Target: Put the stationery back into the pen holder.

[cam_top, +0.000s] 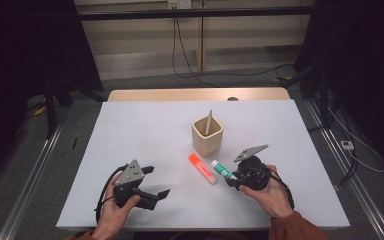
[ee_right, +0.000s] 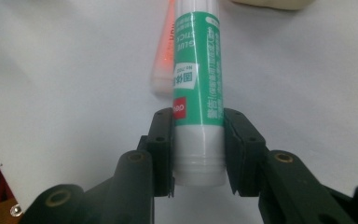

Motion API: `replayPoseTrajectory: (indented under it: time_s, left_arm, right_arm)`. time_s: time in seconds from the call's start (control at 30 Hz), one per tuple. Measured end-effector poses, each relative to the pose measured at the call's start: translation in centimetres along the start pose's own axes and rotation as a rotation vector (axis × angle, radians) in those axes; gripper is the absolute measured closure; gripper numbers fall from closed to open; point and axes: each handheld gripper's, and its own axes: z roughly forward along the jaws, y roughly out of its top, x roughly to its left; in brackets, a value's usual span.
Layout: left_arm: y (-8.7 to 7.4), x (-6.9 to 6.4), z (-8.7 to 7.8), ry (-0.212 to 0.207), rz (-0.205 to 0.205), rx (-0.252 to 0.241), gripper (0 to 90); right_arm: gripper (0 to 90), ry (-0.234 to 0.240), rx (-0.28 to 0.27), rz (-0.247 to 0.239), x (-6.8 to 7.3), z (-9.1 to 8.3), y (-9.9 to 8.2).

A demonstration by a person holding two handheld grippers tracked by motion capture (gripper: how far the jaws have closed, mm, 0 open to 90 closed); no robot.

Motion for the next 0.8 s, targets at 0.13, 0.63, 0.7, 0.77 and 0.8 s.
replayPoseTrajectory:
  time_s: [0.13,0.63,0.7,0.77,0.8]
  left_arm:
    - [0.8,-0.5,0.2,-0.037,0.077,0.024,8.6]
    - [2.6,-2.5,2.5,-0.079,0.323,0.128,10.0]
    - [2.7,-2.9,2.8,-0.071,0.349,0.136,10.0]
    - [2.9,-3.1,3.2,-0.059,0.391,0.142,10.0]
    - [3.0,-3.2,3.4,-0.056,0.401,0.140,10.1]
  right_arm:
    - [65.8,0.019,0.006,-0.027,0.2,-0.2,0.0]
    - [65.8,0.103,0.037,-0.102,0.9,-0.7,-0.6]
    - [65.8,0.121,0.044,-0.109,1.1,-0.7,-0.7]
    - [65.8,0.130,0.053,-0.117,1.3,-0.6,-0.7]
    - [65.8,0.132,0.059,-0.116,1.4,-0.6,-0.8]
